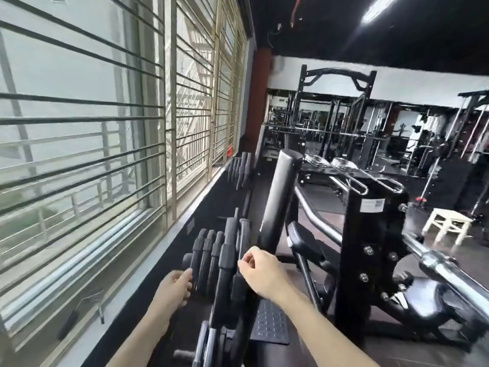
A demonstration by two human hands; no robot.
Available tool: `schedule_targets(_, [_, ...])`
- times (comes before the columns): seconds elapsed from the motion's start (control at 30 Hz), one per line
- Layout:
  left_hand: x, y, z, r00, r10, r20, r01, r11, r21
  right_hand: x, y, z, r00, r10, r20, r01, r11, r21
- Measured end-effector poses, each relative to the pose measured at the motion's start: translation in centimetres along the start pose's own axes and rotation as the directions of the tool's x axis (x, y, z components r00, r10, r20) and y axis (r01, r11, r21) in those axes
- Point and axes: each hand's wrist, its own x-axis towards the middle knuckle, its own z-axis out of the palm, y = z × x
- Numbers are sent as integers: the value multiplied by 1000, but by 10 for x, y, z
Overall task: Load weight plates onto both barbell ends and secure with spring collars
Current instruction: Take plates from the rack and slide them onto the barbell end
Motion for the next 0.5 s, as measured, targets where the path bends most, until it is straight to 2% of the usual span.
schedule_targets(0.1, [48, -10, -12, 979, -200, -45, 189, 966, -174, 46, -18, 29, 999, 35, -20, -33, 995, 96])
schedule_targets(0.2, [88, -8, -16, 933, -357, 50, 358, 901, -245, 92, -47, 47, 1000, 19, -16, -18, 996, 85])
schedule_targets(0.27, [106, -3, -16, 878, -453, 154, 478, 835, -272, 121, -64, 57, 999, 26, -38, -25, 999, 30])
schedule_targets(0.37, [134, -14, -8, 797, -525, 299, 599, 752, -275, 156, -81, 74, 997, 81, -18, -82, 994, -75])
schedule_targets(0.5, [171, -31, -6, 751, -550, 366, 645, 730, -226, 187, -93, 93, 992, 116, 57, -102, 973, -205])
